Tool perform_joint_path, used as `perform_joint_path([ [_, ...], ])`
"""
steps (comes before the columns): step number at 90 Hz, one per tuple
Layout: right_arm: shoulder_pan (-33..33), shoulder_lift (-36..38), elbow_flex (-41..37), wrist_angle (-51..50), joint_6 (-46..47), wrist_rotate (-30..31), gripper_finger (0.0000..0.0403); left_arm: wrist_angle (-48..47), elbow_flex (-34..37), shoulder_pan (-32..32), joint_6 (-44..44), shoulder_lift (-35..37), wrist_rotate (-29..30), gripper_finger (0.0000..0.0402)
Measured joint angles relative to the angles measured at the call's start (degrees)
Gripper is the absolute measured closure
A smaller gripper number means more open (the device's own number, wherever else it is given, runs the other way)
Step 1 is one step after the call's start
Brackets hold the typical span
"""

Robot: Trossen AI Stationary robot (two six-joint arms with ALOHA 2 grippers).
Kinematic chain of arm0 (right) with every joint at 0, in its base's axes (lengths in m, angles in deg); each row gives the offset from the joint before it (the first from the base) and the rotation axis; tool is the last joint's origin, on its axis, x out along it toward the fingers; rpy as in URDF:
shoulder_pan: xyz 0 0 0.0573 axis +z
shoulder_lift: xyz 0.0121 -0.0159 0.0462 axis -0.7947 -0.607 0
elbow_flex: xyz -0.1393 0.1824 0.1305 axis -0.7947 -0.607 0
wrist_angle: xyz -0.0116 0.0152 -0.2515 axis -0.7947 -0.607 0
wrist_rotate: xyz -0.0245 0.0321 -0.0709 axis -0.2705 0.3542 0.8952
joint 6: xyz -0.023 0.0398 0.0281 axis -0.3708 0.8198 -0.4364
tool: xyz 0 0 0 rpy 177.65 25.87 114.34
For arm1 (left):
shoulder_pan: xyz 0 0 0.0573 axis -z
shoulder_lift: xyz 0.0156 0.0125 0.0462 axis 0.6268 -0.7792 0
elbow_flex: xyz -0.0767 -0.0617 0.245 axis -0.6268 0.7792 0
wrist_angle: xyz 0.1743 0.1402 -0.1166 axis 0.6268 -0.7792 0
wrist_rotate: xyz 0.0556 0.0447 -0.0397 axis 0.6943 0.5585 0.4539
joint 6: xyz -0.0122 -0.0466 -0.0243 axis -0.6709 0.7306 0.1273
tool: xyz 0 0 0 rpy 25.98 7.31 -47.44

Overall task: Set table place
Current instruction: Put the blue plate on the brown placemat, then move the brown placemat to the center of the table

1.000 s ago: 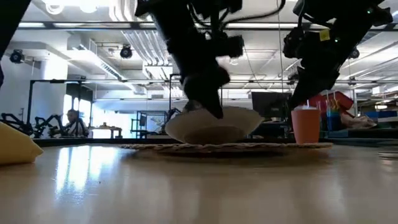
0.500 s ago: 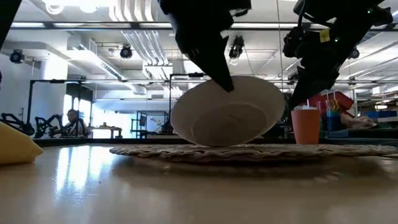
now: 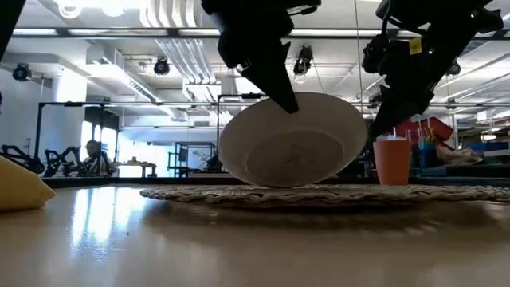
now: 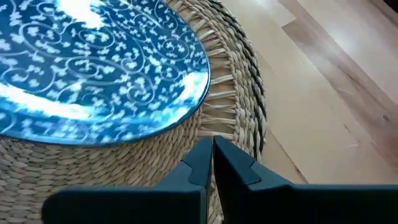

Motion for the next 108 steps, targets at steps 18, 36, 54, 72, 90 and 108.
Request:
perform_joint_path([
  [18, 0.0, -0.01, 0.0, 0.0, -0.13, 0.05, 0.0403, 1.07, 0.0, 0.18, 0.42, 0.17, -5.87, 0.0398],
  [36, 0.0, -0.02, 0.0, 0.0, -0.14, 0.05, 0.0403, 1.86, 0.2, 0.06, 0.69, 0.14, -10.03, 0.0353],
  [54, 0.0, -0.02, 0.0, -0.02, -0.63, 0.03, 0.0403, 2.38, 0.18, 0.08, -1.22, 0.24, -9.49, 0.0288],
  [72, 0.0, -0.02, 0.04, -0.04, -1.01, -0.01, 0.0403, 1.63, 0.17, -0.01, -1.24, 0.42, -5.6, 0.023],
  [90, -0.02, -0.9, 0.09, -0.2, -0.77, -4.48, 0.0403, -5.68, 1.18, -1.46, 6.84, 0.44, 3.35, 0.0208],
  [108, 0.0, -8.16, -0.08, -0.2, -0.09, -12.53, 0.0403, -4.4, 8.4, -3.79, 13.8, 0.44, -2.95, 0.0223],
])
